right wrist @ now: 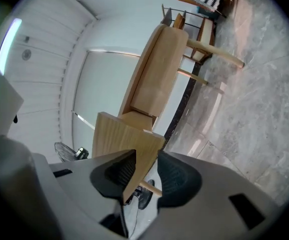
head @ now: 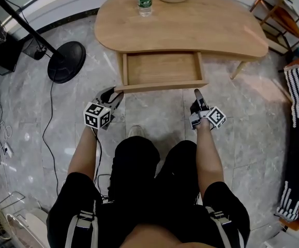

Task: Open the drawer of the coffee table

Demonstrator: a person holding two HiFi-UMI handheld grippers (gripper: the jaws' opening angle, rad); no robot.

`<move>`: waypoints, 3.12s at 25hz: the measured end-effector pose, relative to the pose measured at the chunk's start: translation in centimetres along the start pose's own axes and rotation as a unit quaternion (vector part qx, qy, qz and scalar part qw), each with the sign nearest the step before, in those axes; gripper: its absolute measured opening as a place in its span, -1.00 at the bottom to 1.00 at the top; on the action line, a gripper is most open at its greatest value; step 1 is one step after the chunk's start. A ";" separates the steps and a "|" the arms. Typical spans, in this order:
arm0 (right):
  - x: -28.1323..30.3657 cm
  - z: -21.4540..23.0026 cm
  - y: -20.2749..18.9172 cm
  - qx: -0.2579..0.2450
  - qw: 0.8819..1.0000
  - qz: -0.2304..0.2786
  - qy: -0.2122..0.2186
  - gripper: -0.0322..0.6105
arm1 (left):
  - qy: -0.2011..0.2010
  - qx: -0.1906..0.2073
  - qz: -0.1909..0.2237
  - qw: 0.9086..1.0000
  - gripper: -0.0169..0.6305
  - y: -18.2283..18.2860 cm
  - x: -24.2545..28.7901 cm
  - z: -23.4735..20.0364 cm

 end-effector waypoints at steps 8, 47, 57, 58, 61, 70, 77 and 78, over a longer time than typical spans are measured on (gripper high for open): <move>-3.0 -8.3 1.5 -0.207 0.976 0.027 -0.065 -0.41 | 0.094 -0.015 0.017 0.995 -0.47 2.4 -4.5 0.7; 24.9 -82.2 3.7 -0.553 0.831 0.031 -0.061 -0.86 | 0.142 0.023 0.089 0.986 -0.86 68.9 -18.9 -15.4; 20.4 -96.8 7.4 -0.558 0.826 0.074 -0.010 -0.86 | 0.189 0.043 0.138 0.971 -0.86 83.9 -25.7 -13.6; 19.9 -97.6 7.6 -0.564 0.823 0.074 -0.003 -0.86 | 0.196 0.047 0.142 0.969 -0.86 84.7 -26.2 -13.1; 19.0 -99.3 8.4 -0.572 0.816 0.080 0.014 -0.86 | 0.214 0.057 0.147 0.964 -0.86 86.2 -27.0 -12.3; 16.6 -99.9 10.8 -0.562 0.822 0.084 0.045 -0.86 | 0.243 0.080 0.138 0.957 -0.85 88.1 -26.5 -8.9; 15.6 -99.5 11.7 -0.561 0.823 0.077 0.049 -0.86 | 0.235 0.040 0.139 0.961 -0.85 88.1 -26.1 -7.5; 15.3 -99.4 11.7 -0.561 0.823 0.075 0.048 -0.86 | 0.236 0.035 0.137 0.961 -0.85 87.9 -26.2 -7.3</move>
Point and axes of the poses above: the fingertips, and each gripper's own axes: x forward along the fingers, z to its right, y out of its top, the point moved 8 cm from there along -x, backward along the fingers, and after that the axes turned 12 degrees about x, right-handed, at the moved point
